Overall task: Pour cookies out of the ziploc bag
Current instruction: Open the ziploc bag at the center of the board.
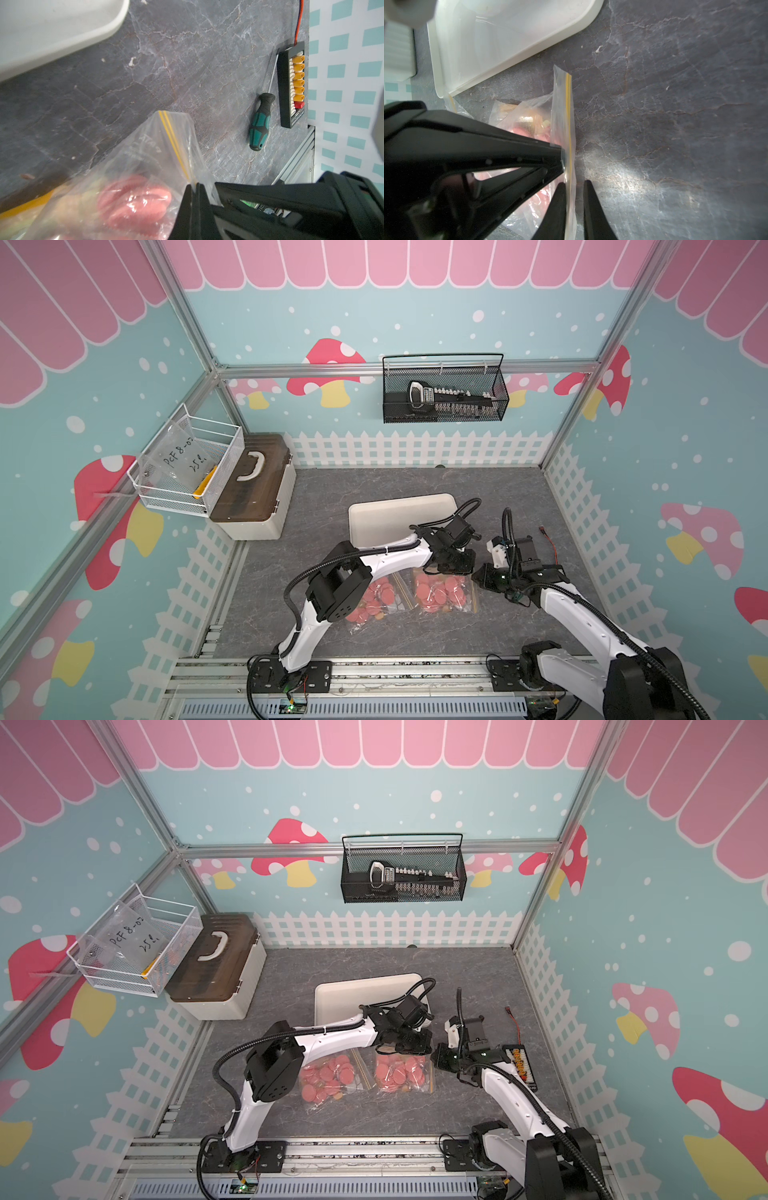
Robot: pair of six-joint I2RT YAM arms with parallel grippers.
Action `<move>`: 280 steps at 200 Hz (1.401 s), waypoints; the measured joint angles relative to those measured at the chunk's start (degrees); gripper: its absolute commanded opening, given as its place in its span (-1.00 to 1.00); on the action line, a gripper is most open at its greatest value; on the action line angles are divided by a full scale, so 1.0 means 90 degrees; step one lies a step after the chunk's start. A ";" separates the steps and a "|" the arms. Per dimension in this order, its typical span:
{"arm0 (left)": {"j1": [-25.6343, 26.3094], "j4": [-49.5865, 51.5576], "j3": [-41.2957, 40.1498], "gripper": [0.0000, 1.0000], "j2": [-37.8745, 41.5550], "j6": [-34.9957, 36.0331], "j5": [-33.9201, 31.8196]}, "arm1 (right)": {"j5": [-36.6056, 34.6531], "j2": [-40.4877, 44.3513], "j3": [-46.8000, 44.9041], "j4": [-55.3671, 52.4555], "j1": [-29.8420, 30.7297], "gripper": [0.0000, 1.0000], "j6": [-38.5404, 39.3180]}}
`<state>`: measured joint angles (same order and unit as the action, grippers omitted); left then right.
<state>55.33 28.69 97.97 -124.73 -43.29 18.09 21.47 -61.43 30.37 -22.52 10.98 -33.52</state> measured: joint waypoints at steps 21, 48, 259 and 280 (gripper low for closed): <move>0.0000 -0.0005 0.0000 -1.00 0.0000 -0.0002 0.0024 | 0.0000 -0.0002 0.0000 0.0058 0.0000 -0.74 0.0000; 0.0000 -0.0007 0.0000 -1.00 0.0000 -0.0002 0.0041 | 0.0012 -0.0066 0.0000 0.0121 0.0000 -0.78 -0.0002; 0.0000 -0.0036 -0.0129 -1.00 0.0211 0.0070 0.0168 | -0.0260 -0.0083 0.0000 0.0100 0.0002 -1.00 -0.0002; 0.0000 -0.0032 -0.0151 -1.00 0.0296 0.0068 0.0189 | -0.0347 -0.0083 0.0002 0.0097 0.0002 -1.00 -0.0002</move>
<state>55.33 28.40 96.62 -122.06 -42.68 19.79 18.35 -62.17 30.39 -21.65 11.00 -33.54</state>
